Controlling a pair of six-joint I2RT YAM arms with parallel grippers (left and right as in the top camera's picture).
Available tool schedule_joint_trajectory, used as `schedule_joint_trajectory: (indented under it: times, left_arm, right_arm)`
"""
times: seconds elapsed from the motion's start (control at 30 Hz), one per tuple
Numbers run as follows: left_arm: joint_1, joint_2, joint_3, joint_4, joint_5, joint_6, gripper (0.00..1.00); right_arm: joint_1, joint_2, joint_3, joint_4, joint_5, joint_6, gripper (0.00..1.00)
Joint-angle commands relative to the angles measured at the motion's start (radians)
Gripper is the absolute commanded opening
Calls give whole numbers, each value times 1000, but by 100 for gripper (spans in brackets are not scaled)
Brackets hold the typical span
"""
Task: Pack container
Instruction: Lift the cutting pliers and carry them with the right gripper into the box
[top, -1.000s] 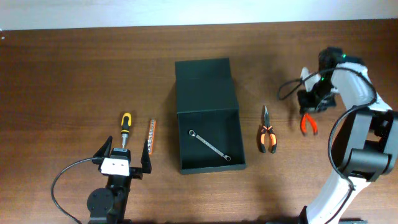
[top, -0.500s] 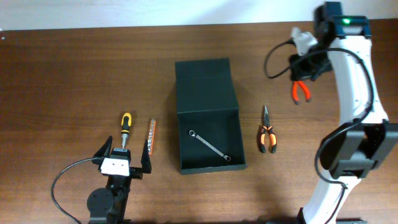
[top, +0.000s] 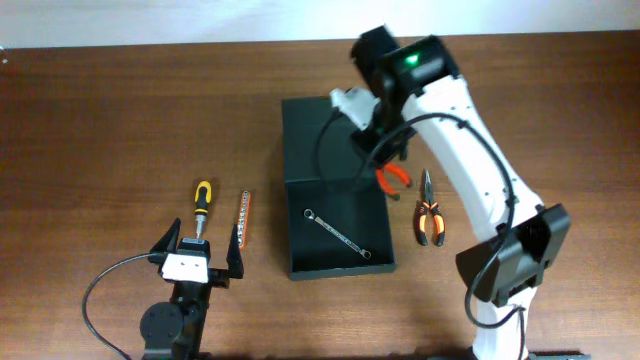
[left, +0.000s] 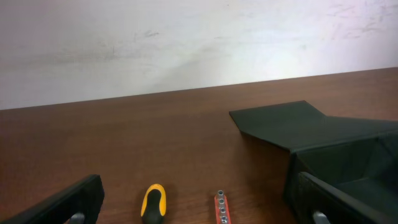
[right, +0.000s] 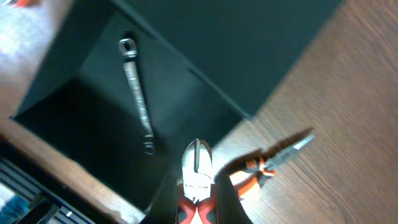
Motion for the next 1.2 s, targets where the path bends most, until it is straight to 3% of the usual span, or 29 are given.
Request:
schedule_joint_trajectory:
  times: [0.0, 0.23, 0.5, 1.17]
  left_arm:
    - [5, -6, -4, -3, 7, 13, 99]
    - [5, -6, -4, -3, 7, 12, 99]
    - [5, -6, -4, -3, 7, 13, 99]
    - [5, -6, -4, -3, 7, 12, 99]
  right_arm:
    - [65, -6, 14, -3, -8, -10, 4]
    - [122, -6, -45, 64, -8, -10, 4]
    - [122, -6, -250, 180, -27, -10, 4]
    - [122, -6, -507, 424, -84, -18, 4]
